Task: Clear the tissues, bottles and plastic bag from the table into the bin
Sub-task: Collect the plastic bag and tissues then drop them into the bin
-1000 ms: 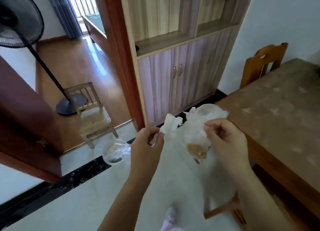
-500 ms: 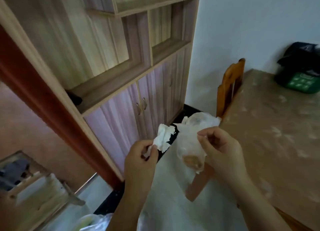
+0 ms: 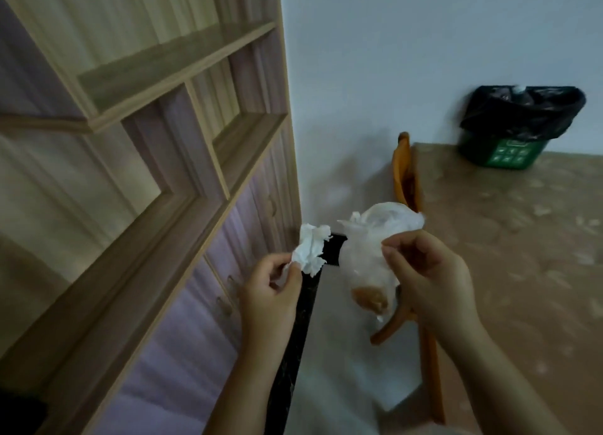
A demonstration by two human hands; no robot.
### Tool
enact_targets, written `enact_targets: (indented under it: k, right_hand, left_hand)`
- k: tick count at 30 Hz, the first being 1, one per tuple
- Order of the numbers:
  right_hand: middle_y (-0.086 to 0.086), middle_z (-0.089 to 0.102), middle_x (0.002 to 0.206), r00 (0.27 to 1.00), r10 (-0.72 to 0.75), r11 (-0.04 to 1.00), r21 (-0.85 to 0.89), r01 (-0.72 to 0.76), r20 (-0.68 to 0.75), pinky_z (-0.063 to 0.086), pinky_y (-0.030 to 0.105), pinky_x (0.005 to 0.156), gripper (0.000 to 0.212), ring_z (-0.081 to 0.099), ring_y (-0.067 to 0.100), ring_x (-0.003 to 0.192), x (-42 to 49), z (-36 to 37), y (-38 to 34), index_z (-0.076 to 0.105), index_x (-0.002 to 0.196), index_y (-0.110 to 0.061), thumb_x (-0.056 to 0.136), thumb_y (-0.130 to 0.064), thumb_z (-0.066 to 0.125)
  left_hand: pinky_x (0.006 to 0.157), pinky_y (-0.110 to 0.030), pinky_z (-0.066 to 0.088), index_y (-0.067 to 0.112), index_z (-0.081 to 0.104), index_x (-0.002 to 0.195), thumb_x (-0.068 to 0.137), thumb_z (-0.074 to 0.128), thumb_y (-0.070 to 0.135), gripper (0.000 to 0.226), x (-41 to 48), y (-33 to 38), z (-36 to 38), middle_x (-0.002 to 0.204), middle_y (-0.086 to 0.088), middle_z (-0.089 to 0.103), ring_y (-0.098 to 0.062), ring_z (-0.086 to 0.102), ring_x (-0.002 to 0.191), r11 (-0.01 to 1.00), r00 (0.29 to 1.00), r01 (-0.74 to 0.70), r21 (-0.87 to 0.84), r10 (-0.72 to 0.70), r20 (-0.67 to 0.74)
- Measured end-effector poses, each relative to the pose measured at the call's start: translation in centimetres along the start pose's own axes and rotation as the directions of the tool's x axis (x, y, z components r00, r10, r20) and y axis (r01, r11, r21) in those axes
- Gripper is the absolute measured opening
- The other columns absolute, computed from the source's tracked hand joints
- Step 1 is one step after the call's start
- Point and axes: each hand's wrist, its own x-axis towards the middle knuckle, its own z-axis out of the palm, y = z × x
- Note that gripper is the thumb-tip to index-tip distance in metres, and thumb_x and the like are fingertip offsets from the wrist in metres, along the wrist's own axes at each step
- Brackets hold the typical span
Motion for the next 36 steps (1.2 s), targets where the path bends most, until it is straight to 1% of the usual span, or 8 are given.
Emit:
enact_targets:
  k: [6, 9, 12, 16, 19, 24, 28, 36]
  right_hand:
    - [-0.006, 0.067, 0.071, 0.981, 0.031, 0.999, -0.013, -0.034, -0.192, 0.052, 0.024, 0.062, 0.016, 0.062, 0.008, 0.07, 8.2, 0.9, 2.4, 0.064, 0.074, -0.024, 0.078, -0.009, 0.065]
    - [-0.006, 0.067, 0.071, 0.968, 0.009, 1.0, -0.02, -0.015, -0.251, 0.051, 0.021, 0.065, 0.015, 0.062, 0.007, 0.072, 13.4, 1.3, 3.8, 0.063, 0.075, -0.024, 0.078, -0.01, 0.064]
    - [-0.008, 0.066, 0.075, 0.953, 0.029, 0.999, -0.016, -0.036, -0.301, 0.05, 0.019, 0.066, 0.017, 0.062, 0.005, 0.073, 19.2, 1.6, 5.0, 0.063, 0.075, -0.025, 0.079, -0.008, 0.065]
    - [-0.007, 0.065, 0.074, 0.93, 0.04, 0.998, -0.03, -0.055, -0.366, 0.049, 0.018, 0.065, 0.017, 0.061, 0.005, 0.072, 25.3, 2.1, 6.6, 0.063, 0.075, -0.023, 0.079, -0.007, 0.064]
    - [-0.007, 0.065, 0.075, 0.92, 0.064, 0.995, -0.04, -0.086, -0.387, 0.048, 0.012, 0.064, 0.019, 0.06, 0.004, 0.072, 28.7, 2.4, 7.8, 0.062, 0.075, -0.024, 0.08, -0.006, 0.063]
    - [-0.009, 0.065, 0.075, 0.884, 0.06, 0.987, -0.107, -0.124, -0.464, 0.049, 0.013, 0.066, 0.021, 0.061, 0.004, 0.073, 34.5, 2.6, 10.0, 0.062, 0.075, -0.028, 0.079, -0.007, 0.064]
    - [-0.009, 0.064, 0.074, 0.825, 0.031, 0.967, -0.191, -0.168, -0.565, 0.047, 0.01, 0.063, 0.024, 0.06, 0.004, 0.073, 39.0, 2.9, 11.6, 0.06, 0.073, -0.029, 0.078, -0.006, 0.064]
    - [-0.008, 0.064, 0.072, 0.65, 0.109, 0.937, -0.142, -0.321, -0.752, 0.047, 0.011, 0.06, 0.023, 0.059, 0.002, 0.068, 45.9, 2.8, 14.8, 0.061, 0.072, -0.027, 0.079, -0.005, 0.064]
  left_hand:
    - [0.06, -0.009, 0.043, 0.032, 0.061, 0.074, 0.083, 0.062, 0.005, 0.028, 10.4, -0.9, 5.8, 0.071, 0.01, 0.065, 0.003, 0.058, 0.065, 0.995, 0.984, -0.085, -0.058, 0.093, 0.149]
    - [0.063, -0.012, 0.046, 0.033, 0.061, 0.073, 0.081, 0.063, 0.011, 0.024, 16.1, -0.9, 9.5, 0.069, 0.013, 0.067, 0.0, 0.06, 0.068, 0.989, 0.975, -0.123, -0.085, 0.137, 0.174]
    - [0.067, -0.023, 0.048, 0.032, 0.062, 0.074, 0.074, 0.058, 0.025, 0.008, 21.9, -0.4, 13.2, 0.076, 0.006, 0.068, -0.013, 0.062, 0.074, 0.985, 0.962, -0.144, -0.093, 0.161, 0.22]
    - [0.067, -0.027, 0.047, 0.032, 0.061, 0.075, 0.074, 0.057, 0.029, 0.006, 28.6, -0.4, 17.4, 0.079, 0.003, 0.067, -0.017, 0.061, 0.075, 0.977, 0.944, -0.189, -0.103, 0.209, 0.256]
    - [0.066, -0.021, 0.047, 0.034, 0.06, 0.075, 0.076, 0.059, 0.027, 0.007, 32.0, -1.0, 20.4, 0.078, 0.007, 0.066, -0.015, 0.06, 0.074, 0.975, 0.928, -0.195, -0.108, 0.219, 0.302]
    - [0.059, -0.008, 0.041, 0.033, 0.058, 0.075, 0.082, 0.062, 0.007, 0.028, 38.7, -1.8, 25.6, 0.075, 0.008, 0.064, -0.009, 0.058, 0.069, 0.969, 0.88, -0.213, -0.128, 0.247, 0.405]
    - [0.059, -0.005, 0.039, 0.037, 0.055, 0.073, 0.082, 0.063, 0.008, 0.031, 44.7, -1.6, 30.3, 0.074, 0.01, 0.062, -0.007, 0.057, 0.068, 0.956, 0.841, -0.244, -0.161, 0.291, 0.456]
    - [0.06, -0.005, 0.039, 0.025, 0.059, 0.077, 0.082, 0.063, 0.008, 0.018, 52.7, -1.1, 38.8, 0.073, 0.006, 0.063, -0.007, 0.057, 0.067, 0.93, 0.707, -0.264, -0.256, 0.367, 0.604]
